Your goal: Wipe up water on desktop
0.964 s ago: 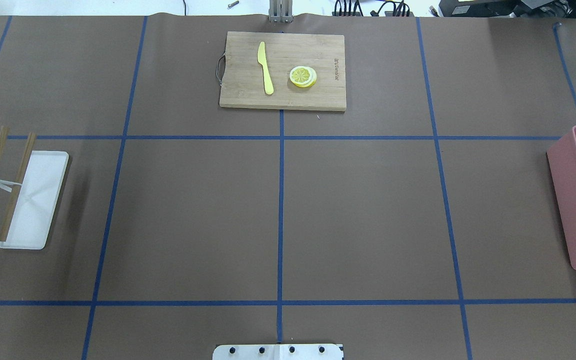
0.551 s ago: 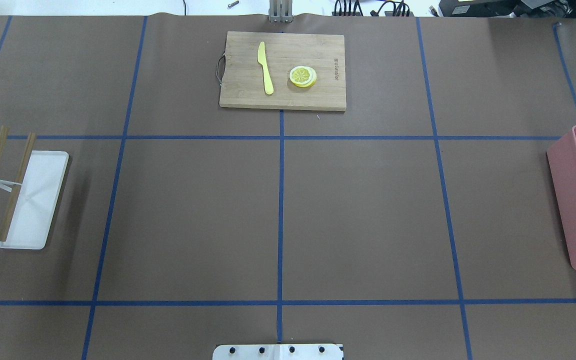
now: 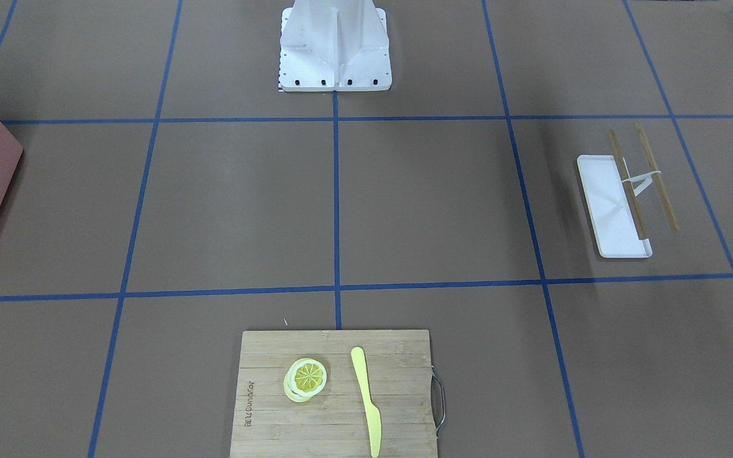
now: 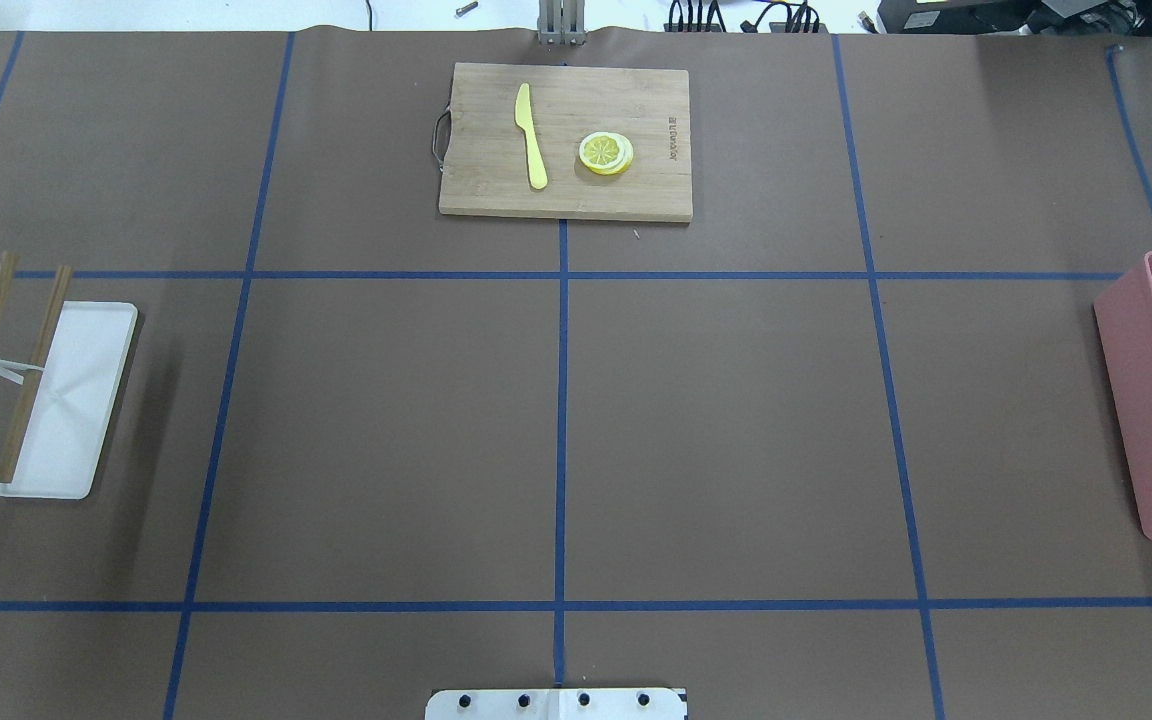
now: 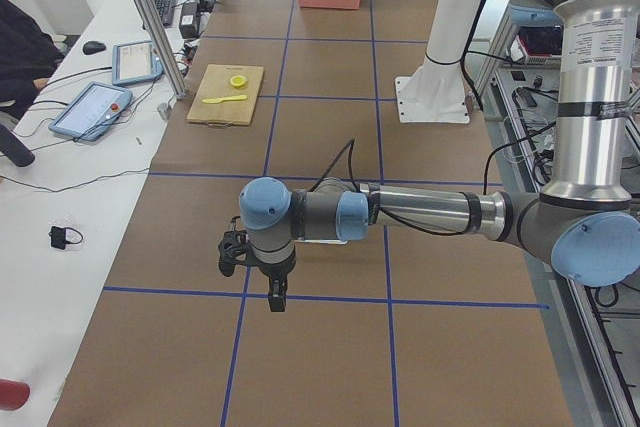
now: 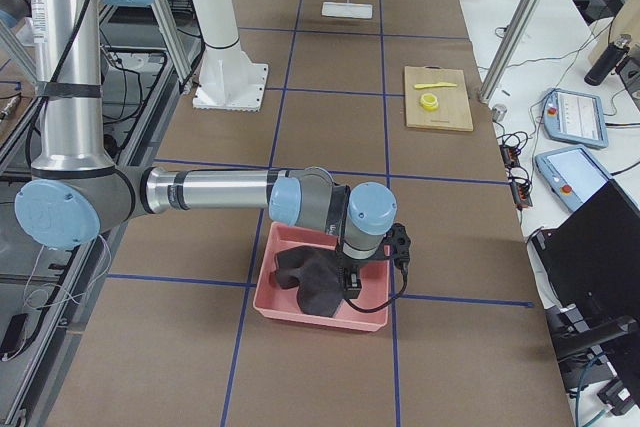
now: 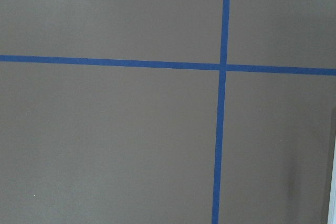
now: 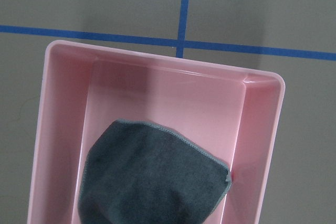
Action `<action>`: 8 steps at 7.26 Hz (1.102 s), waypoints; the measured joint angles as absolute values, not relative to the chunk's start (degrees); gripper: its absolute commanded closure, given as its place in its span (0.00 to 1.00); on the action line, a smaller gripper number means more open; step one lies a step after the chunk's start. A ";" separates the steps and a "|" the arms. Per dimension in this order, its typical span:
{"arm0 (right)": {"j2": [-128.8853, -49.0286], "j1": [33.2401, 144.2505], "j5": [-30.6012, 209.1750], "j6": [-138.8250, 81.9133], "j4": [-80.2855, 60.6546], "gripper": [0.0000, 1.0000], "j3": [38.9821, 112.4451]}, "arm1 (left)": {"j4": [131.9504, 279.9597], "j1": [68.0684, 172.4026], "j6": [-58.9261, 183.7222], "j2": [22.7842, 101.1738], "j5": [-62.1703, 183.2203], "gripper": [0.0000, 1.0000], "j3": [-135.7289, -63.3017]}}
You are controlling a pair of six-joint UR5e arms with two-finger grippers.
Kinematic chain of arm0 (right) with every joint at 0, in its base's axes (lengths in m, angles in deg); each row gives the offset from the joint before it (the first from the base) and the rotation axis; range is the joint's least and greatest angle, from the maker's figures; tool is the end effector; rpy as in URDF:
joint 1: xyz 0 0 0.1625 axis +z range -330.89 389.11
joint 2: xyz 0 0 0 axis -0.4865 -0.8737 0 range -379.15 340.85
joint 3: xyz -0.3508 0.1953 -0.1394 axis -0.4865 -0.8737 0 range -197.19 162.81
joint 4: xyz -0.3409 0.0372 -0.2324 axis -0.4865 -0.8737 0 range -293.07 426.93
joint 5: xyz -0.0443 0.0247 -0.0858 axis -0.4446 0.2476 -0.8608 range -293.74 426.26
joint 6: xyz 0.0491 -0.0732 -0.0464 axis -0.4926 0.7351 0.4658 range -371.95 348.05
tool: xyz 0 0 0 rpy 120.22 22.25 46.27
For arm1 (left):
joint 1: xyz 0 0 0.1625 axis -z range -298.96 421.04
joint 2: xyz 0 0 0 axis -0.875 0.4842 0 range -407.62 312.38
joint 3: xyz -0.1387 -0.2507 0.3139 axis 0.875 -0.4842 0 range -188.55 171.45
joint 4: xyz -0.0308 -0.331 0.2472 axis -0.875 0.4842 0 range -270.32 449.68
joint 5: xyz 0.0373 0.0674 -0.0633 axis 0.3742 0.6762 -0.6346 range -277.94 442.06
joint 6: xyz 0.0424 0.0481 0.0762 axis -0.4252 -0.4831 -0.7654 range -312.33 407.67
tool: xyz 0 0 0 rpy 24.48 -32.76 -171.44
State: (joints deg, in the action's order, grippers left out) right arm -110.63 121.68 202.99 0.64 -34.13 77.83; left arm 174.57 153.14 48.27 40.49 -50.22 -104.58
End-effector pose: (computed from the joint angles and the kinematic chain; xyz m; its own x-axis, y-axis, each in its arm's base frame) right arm 0.0819 -0.4671 0.6439 0.6738 -0.0930 0.7330 0.1050 0.9940 0.0296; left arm -0.0838 -0.4729 0.6343 0.7386 -0.0490 -0.6724 0.0444 0.9987 -0.0240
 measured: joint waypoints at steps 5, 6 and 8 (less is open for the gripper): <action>-110.46 121.66 202.93 0.36 -32.66 0.00 77.20 | 174.56 153.06 48.48 40.50 -50.22 0.02 -104.44; -110.51 121.66 203.01 0.33 -32.67 0.00 77.18 | 174.54 153.06 48.51 40.55 -50.22 0.02 -104.44; -110.55 121.66 203.27 0.27 -32.67 0.00 77.07 | 174.52 153.06 48.51 40.56 -50.22 0.02 -104.39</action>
